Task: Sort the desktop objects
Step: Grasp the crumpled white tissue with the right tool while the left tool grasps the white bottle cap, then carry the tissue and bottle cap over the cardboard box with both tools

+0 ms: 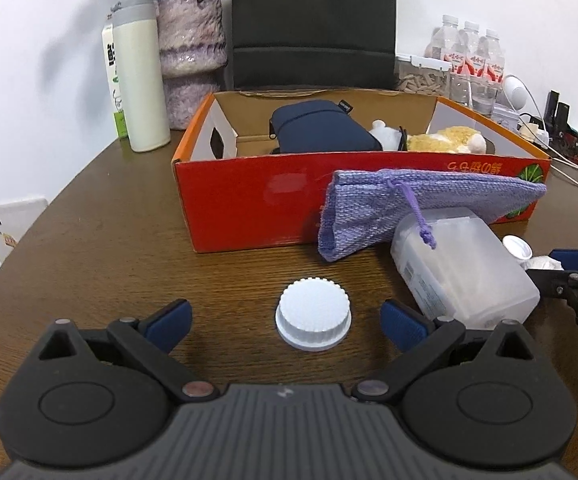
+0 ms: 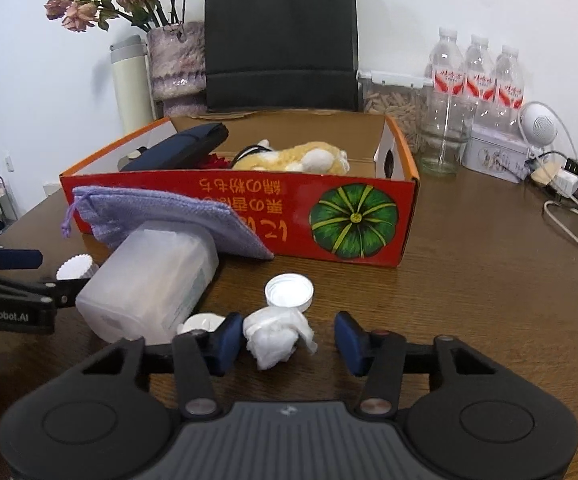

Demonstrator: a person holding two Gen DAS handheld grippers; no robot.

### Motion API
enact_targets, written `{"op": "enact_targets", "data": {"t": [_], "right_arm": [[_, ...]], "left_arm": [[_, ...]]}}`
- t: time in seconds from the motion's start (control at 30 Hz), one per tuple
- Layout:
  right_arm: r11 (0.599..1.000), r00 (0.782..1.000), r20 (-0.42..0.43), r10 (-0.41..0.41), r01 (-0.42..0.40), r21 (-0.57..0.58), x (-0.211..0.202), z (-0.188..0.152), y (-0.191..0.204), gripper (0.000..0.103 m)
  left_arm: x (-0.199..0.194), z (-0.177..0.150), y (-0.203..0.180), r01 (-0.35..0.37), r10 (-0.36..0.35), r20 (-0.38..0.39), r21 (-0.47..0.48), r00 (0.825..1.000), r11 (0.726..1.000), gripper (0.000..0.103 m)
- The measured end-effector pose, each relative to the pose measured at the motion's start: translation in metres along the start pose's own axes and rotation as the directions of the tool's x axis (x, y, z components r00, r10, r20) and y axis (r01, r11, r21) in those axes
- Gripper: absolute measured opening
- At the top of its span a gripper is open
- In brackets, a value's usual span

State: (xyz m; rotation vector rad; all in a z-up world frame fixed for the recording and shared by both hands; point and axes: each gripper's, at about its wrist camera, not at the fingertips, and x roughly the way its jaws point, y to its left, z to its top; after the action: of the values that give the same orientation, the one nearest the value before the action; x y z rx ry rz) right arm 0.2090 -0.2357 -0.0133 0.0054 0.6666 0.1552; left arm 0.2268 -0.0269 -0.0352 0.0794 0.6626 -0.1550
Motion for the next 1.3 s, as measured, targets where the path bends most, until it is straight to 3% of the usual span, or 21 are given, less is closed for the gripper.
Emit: {"op": "enact_targets", "data": {"t": [0.2, 0.67, 0.83, 1.3], "right_arm": [[1.0, 1.0, 0.001, -0.003, 0.003, -0.009, -0.001, -0.001, 0.002, 0.037], [0.999, 1.0, 0.01, -0.009, 0.009, -0.038, -0.002, -0.002, 0.006, 0.035], [0.999, 1.0, 0.014, 0.0, 0.001, -0.05, -0.002, -0.004, 0.009, 0.026], [0.999, 0.998, 0.058, -0.004, 0.006, -0.044, -0.011, -0.002, 0.013, 0.021]], "left_arm": [[0.003, 0.001, 0.001, 0.021, -0.021, -0.009, -0.007, 1.0, 1.0, 0.086], [-0.004, 0.0, -0.005, 0.054, -0.055, 0.021, 0.029, 0.998, 0.998, 0.041], [-0.006, -0.001, -0.008, 0.043, -0.044, 0.023, 0.034, 0.999, 0.998, 0.041], [-0.022, -0.004, -0.013, 0.023, -0.027, 0.087, 0.05, 0.996, 0.998, 0.041]]}}
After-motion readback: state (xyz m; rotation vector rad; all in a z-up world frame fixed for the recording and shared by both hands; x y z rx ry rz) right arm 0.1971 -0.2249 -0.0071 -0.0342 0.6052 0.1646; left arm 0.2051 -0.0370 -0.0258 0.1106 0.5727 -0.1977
